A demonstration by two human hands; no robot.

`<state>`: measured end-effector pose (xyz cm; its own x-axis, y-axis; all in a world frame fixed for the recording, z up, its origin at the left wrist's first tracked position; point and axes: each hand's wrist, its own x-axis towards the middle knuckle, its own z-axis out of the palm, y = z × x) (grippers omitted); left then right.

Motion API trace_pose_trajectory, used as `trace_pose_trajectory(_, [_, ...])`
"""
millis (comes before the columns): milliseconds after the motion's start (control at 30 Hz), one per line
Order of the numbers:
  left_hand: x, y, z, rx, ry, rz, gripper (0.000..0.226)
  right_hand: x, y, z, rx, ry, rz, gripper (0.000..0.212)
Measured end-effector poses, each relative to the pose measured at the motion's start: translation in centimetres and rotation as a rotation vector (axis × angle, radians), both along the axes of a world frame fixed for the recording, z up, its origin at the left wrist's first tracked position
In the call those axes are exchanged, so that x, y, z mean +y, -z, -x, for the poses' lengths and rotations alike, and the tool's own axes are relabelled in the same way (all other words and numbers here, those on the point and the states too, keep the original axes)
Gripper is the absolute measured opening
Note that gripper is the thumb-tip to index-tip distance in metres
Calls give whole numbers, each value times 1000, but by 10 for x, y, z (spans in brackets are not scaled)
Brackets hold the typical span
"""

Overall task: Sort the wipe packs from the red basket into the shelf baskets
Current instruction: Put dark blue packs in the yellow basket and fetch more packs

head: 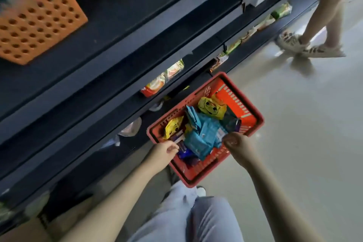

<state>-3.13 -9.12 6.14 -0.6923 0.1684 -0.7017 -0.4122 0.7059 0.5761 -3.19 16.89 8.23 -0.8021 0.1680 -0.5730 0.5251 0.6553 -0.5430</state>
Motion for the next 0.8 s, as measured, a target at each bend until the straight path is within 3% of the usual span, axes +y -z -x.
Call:
trace_pose_trajectory(133, [9, 82, 28, -78, -153, 107, 13, 7, 94, 20, -130, -5, -10, 16])
trace_pose_trajectory(267, [19, 144, 49, -116, -423, 278, 27, 5, 169, 28, -219, 67, 59, 37])
trace_pose_trajectory(367, [30, 168, 62, -88, -575, 375, 41, 0, 204, 34, -228, 197, 29, 49])
trace_pose_trajectory(533, [55, 173, 68, -156, -953, 346, 54, 1, 227, 50, -182, 334, 86, 57])
trace_pose_trajectory(633, [57, 176, 67, -113, -1018, 337, 53, 9, 230, 57, -249, 457, 151, 63])
trace_pose_trajectory(800, [62, 177, 63, -100, -841, 257, 29, 14, 217, 59, -280, 417, 292, 28])
